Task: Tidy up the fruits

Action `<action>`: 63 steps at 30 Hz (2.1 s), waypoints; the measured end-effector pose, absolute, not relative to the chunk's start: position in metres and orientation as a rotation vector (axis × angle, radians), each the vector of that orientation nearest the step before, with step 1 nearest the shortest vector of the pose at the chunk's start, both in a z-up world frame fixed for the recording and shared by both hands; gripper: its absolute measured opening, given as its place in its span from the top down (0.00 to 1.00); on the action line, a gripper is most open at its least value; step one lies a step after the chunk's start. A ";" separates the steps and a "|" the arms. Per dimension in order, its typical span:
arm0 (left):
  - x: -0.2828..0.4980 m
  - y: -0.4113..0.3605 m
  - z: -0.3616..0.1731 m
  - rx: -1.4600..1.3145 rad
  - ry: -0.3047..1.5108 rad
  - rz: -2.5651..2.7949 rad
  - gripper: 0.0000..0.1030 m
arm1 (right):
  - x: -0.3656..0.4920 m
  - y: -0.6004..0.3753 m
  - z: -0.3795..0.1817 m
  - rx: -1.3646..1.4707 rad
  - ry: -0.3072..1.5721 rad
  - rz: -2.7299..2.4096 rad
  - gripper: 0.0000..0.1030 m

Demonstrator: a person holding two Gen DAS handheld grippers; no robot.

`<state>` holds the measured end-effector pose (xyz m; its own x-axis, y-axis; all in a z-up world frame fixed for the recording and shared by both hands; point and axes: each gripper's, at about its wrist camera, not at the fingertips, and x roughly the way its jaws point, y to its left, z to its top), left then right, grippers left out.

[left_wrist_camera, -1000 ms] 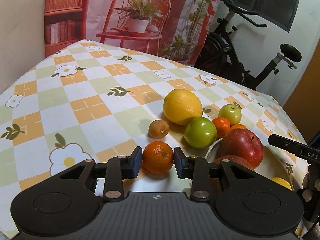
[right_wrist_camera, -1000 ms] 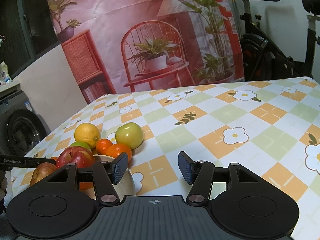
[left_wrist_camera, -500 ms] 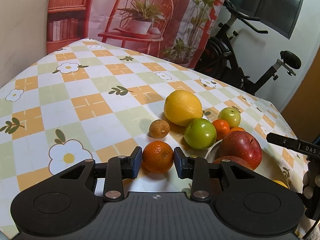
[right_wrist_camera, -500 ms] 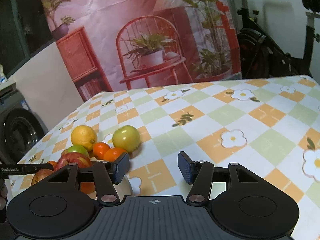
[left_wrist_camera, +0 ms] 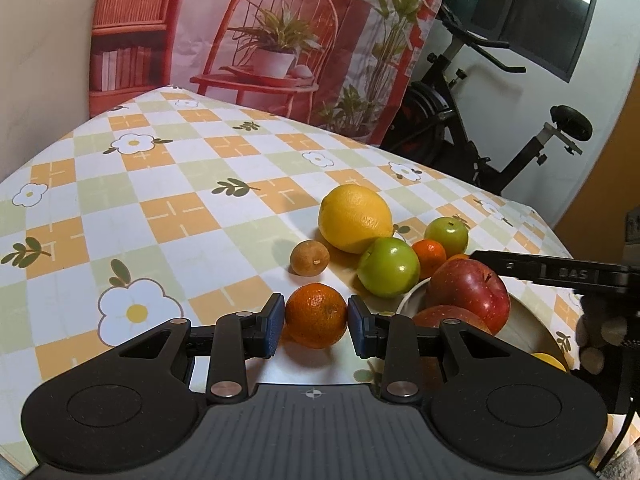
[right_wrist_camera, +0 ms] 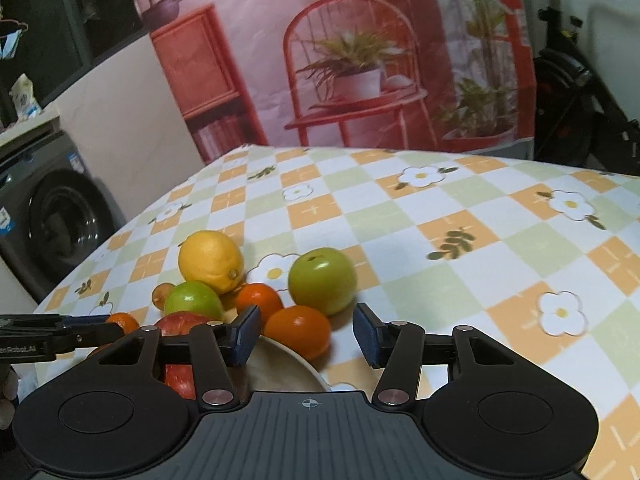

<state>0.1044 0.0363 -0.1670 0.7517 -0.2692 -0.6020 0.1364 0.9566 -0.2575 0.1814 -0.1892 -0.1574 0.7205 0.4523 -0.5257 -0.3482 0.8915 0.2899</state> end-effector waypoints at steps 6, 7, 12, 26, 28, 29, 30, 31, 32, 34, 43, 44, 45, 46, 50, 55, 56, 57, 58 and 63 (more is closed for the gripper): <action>0.103 0.038 -0.168 -0.210 0.681 -0.228 0.65 | 0.194 -0.188 -0.165 0.215 0.674 0.449 0.57; 0.103 0.038 -0.168 -0.209 0.681 -0.229 0.65 | 0.195 -0.188 -0.166 0.223 0.678 0.453 0.58; 0.102 0.036 -0.167 -0.205 0.678 -0.233 0.65 | 0.197 -0.192 -0.170 0.274 0.690 0.476 0.65; 0.087 0.025 -0.146 -0.142 0.623 -0.270 0.65 | 0.159 -0.221 -0.163 0.371 0.559 0.437 0.66; 0.083 0.020 -0.140 -0.122 0.609 -0.284 0.65 | 0.149 -0.228 -0.164 0.394 0.544 0.437 0.67; 0.081 0.016 -0.137 -0.111 0.602 -0.292 0.65 | 0.144 -0.231 -0.164 0.403 0.535 0.438 0.67; 0.080 0.013 -0.135 -0.102 0.597 -0.299 0.65 | 0.139 -0.233 -0.164 0.402 0.528 0.438 0.67; 0.078 0.010 -0.132 -0.094 0.591 -0.308 0.65 | 0.134 -0.235 -0.164 0.401 0.522 0.439 0.67; 0.076 0.006 -0.129 -0.084 0.584 -0.320 0.65 | 0.130 -0.237 -0.164 0.404 0.517 0.444 0.67; 0.073 -0.002 -0.125 -0.060 0.578 -0.346 0.65 | 0.123 -0.239 -0.165 0.415 0.504 0.453 0.67; 0.068 -0.033 -0.122 0.022 0.592 -0.447 0.65 | 0.112 -0.249 -0.170 0.450 0.474 0.482 0.67; 0.069 -0.035 -0.123 0.030 0.601 -0.459 0.65 | 0.112 -0.250 -0.171 0.453 0.472 0.485 0.68; 0.070 -0.038 -0.125 0.037 0.609 -0.466 0.65 | 0.112 -0.250 -0.172 0.457 0.470 0.487 0.69; 0.070 -0.039 -0.126 0.044 0.608 -0.473 0.65 | 0.111 -0.250 -0.173 0.461 0.469 0.489 0.76; 0.072 -0.047 -0.130 0.072 0.620 -0.501 0.65 | 0.113 -0.253 -0.176 0.474 0.473 0.496 0.87; 0.073 -0.049 -0.130 0.086 0.624 -0.512 0.65 | 0.112 -0.254 -0.179 0.479 0.484 0.495 0.87; 0.073 -0.049 -0.130 0.086 0.625 -0.512 0.65 | 0.113 -0.255 -0.180 0.485 0.485 0.490 0.87; 0.073 -0.049 -0.130 0.087 0.626 -0.513 0.65 | 0.113 -0.257 -0.181 0.491 0.487 0.484 0.87; 0.073 -0.049 -0.130 0.086 0.628 -0.515 0.65 | 0.113 -0.257 -0.182 0.498 0.488 0.480 0.87; 0.073 -0.050 -0.130 0.087 0.640 -0.521 0.64 | 0.113 -0.256 -0.182 0.494 0.494 0.476 0.86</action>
<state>0.0732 -0.0504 -0.1299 0.6787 -0.4368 -0.5904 0.4896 0.8683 -0.0796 0.1125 -0.2555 -0.1822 0.7785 0.5360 -0.3265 -0.3061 0.7784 0.5481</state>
